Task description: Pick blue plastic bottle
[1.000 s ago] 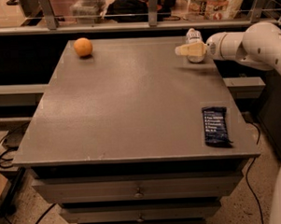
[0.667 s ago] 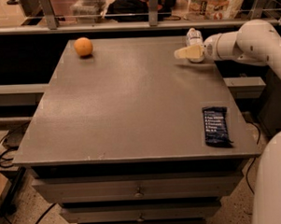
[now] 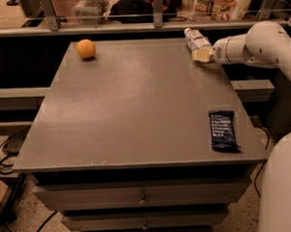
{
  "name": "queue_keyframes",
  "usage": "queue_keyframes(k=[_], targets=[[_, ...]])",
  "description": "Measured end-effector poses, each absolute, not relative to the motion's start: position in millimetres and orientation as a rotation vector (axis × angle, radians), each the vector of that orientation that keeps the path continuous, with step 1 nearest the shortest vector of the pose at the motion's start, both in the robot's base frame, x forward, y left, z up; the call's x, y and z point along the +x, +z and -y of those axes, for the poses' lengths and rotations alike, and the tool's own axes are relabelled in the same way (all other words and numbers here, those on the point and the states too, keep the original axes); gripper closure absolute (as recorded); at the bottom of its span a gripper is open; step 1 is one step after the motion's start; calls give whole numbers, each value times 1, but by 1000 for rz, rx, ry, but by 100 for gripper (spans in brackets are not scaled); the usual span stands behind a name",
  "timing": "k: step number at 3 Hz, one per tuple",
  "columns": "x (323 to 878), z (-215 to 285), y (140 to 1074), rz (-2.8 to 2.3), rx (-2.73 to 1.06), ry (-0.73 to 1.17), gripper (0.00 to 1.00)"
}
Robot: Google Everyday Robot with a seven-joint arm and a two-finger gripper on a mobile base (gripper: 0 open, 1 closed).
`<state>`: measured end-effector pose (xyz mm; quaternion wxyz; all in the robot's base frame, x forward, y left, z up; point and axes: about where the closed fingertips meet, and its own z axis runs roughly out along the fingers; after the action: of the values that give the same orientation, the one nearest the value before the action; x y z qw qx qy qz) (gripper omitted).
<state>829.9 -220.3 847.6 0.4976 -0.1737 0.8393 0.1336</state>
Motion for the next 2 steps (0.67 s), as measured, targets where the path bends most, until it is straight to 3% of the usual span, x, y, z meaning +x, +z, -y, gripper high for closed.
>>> queue_keyframes(k=[1,2], targets=[[827,219,875,-1983,-465,316,92],[816,200,934,-1884,-621,301,100]])
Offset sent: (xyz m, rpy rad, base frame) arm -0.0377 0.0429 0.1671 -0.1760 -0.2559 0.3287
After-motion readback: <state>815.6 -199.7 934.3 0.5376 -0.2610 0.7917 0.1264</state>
